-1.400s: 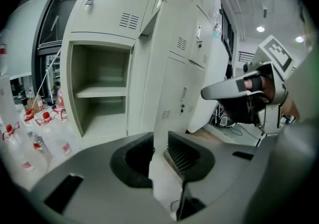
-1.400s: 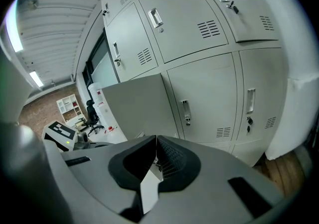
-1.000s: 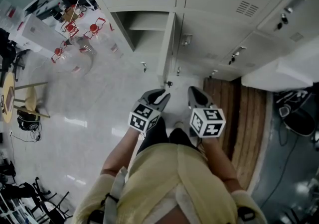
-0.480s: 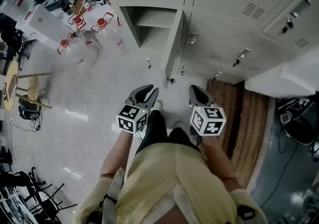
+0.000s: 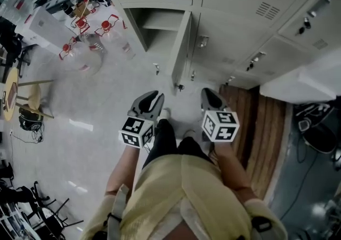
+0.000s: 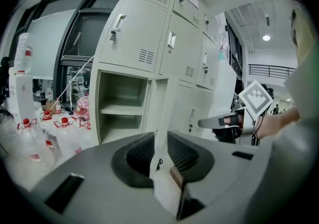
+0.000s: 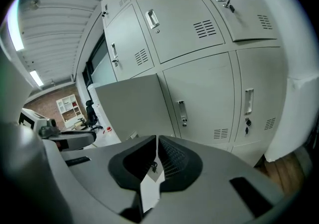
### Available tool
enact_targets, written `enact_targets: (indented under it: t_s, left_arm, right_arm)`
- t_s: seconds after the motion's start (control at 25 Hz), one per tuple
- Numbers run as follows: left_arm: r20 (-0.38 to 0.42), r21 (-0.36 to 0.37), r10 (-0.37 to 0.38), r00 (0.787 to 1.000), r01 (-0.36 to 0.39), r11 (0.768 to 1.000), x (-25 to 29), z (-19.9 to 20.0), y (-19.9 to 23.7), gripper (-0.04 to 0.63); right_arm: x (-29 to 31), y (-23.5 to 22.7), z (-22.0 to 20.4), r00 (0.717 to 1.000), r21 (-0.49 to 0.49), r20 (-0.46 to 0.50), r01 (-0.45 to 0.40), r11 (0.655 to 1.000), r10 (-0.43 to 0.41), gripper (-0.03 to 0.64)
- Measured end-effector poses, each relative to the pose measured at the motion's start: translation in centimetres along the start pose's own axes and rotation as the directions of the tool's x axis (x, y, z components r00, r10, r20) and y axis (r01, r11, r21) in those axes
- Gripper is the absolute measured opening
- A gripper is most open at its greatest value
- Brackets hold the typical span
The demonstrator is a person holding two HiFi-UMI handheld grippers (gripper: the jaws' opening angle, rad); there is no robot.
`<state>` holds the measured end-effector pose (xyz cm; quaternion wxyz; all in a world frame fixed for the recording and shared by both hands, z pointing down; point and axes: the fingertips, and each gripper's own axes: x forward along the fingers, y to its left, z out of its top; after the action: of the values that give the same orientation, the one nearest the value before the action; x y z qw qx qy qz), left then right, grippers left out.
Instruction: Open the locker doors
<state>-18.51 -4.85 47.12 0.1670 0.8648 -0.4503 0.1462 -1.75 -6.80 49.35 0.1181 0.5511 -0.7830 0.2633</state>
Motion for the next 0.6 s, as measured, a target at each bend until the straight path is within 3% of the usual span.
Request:
enact_targets:
  t_s: [0.28,0.6]
  left_arm:
    - [0.026,0.014,0.064,0.998,-0.064,0.998,1.0,0.7,1.1,0.081]
    - [0.031,-0.058,0.175,0.984,-0.173,0.983,1.6,1.6,5.2,0.081]
  right_arm:
    - [0.0,-4.1,0.1,0.997,0.023,-0.001,0.074,0.997,-0.074,0.005]
    - [0.3,-9.3,1.5,0.986,-0.007,0.017,0.168,0.986,-0.168,0.005]
